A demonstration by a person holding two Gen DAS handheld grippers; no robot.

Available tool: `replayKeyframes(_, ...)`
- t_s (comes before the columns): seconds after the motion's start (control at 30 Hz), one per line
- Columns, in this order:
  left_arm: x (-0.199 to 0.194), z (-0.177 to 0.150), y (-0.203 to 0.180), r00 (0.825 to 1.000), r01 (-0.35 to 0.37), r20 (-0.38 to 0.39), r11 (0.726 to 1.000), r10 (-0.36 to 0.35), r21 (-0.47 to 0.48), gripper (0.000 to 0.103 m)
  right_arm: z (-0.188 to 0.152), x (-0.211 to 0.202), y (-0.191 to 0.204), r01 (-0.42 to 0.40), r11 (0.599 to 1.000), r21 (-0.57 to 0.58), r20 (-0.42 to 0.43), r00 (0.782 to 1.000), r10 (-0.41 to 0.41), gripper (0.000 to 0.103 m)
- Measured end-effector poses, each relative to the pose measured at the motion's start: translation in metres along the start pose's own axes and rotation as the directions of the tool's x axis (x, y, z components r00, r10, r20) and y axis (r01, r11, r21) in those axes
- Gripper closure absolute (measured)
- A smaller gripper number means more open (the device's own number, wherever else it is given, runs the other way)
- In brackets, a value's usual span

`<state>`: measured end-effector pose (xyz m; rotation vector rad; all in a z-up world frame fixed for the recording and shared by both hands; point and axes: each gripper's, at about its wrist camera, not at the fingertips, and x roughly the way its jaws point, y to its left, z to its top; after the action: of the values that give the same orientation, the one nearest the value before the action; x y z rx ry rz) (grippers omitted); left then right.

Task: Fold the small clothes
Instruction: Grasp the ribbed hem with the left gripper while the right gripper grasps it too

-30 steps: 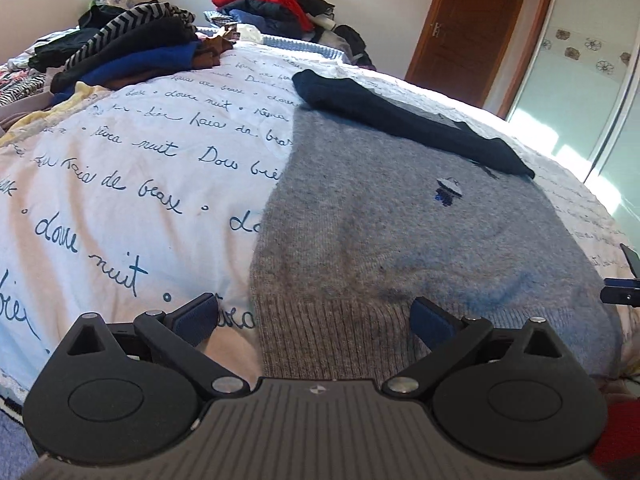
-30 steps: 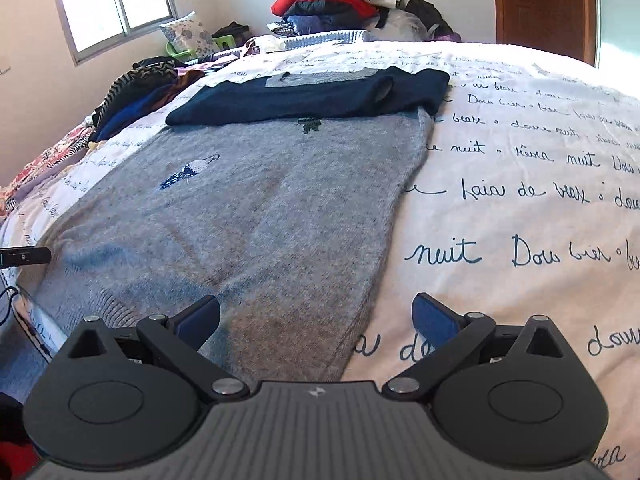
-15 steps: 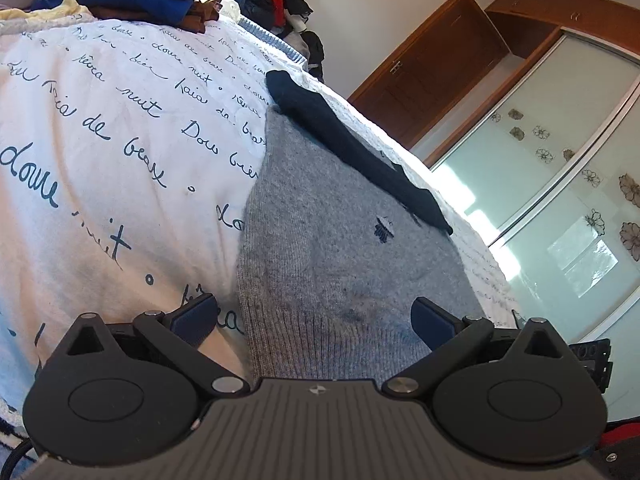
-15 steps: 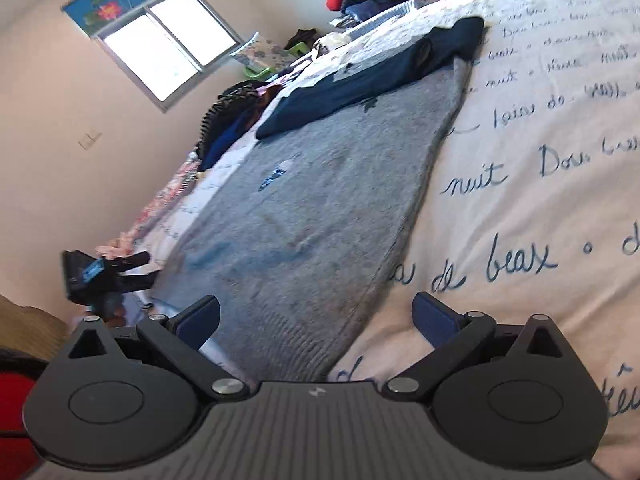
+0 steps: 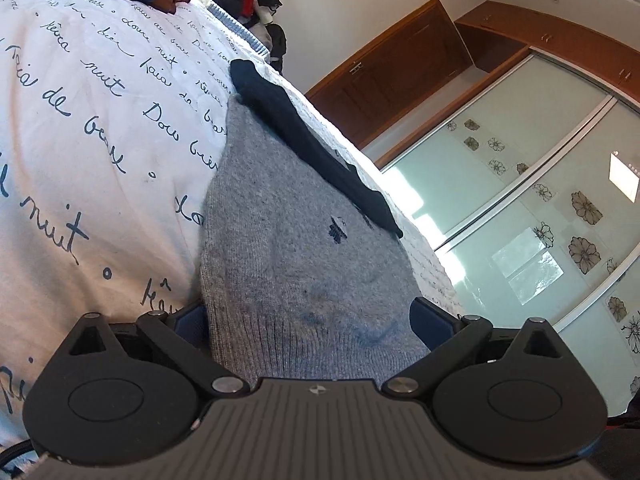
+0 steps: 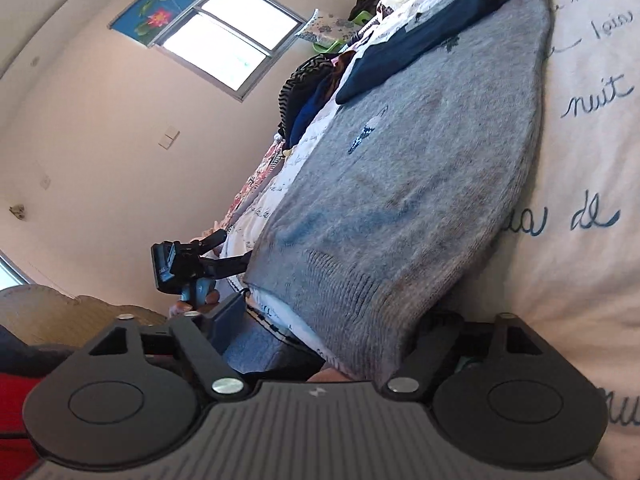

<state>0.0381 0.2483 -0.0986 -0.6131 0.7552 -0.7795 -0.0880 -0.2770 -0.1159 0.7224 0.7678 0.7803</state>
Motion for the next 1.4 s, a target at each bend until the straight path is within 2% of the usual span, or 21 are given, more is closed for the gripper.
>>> replayKeyframes(0.03, 0.000, 0.000, 0.000, 1.000, -0.003, -0.001, 1.000, 0.003, 0.002, 0.007, -0.001, 0.003, -0.001, -0.006, 1.000, 0.009, -0.009, 1.000, 0.006, 0.042)
replayKeyframes(0.1, -0.001, 0.000, 0.001, 1.000, -0.012, -0.003, 1.000, 0.012, 0.002, 0.016, -0.004, 0.004, -0.002, 0.001, 1.000, 0.022, -0.021, 1.000, -0.001, 0.060)
replayKeyframes(0.2, -0.005, 0.001, 0.007, 1.000, -0.019, -0.002, 0.999, 0.019, -0.026, 0.029, -0.009, 0.002, -0.007, 0.027, 0.999, 0.046, -0.039, 0.999, -0.025, 0.077)
replayKeyframes(0.3, -0.008, 0.001, 0.012, 0.999, -0.035, -0.002, 0.998, 0.035, -0.047, 0.044, -0.014, 0.002, -0.007, 0.052, 0.997, 0.051, -0.066, 0.997, -0.048, 0.089)
replayKeyframes(0.5, -0.009, -0.001, 0.009, 0.996, -0.086, -0.009, 0.996, 0.086, -0.022, 0.056, -0.011, 0.012, 0.008, 0.109, 0.994, -0.027, -0.100, 0.989, -0.111, 0.094)
replayKeyframes(0.73, -0.008, -0.004, -0.002, 0.990, -0.136, -0.020, 0.990, 0.137, 0.034, 0.064, -0.010, 0.013, 0.012, 0.118, 0.992, -0.049, -0.061, 0.991, -0.121, 0.094)
replayKeyframes(0.9, -0.003, -0.007, -0.009, 0.985, -0.161, -0.047, 0.984, 0.165, 0.077, 0.087, -0.006, 0.017, 0.001, 0.109, 0.994, 0.008, -0.065, 0.992, -0.109, 0.094)
replayKeyframes(0.97, -0.002, -0.007, -0.006, 0.983, -0.173, -0.047, 0.983, 0.176, 0.065, 0.091, -0.007, 0.016, -0.004, 0.108, 0.994, 0.032, -0.064, 0.992, -0.106, 0.094)
replayKeyframes(1.2, -0.005, -0.005, -0.024, 0.982, -0.183, -0.016, 0.975, 0.187, 0.123, 0.096, -0.007, 0.014, 0.016, 0.161, 0.984, -0.075, -0.024, 0.986, -0.164, 0.097)
replayKeyframes(1.4, -0.006, 0.004, -0.034, 0.990, -0.140, 0.031, 0.984, 0.138, 0.106, 0.096, 0.003, 0.008, 0.024, 0.133, 0.988, -0.077, 0.047, 0.990, -0.129, 0.098)
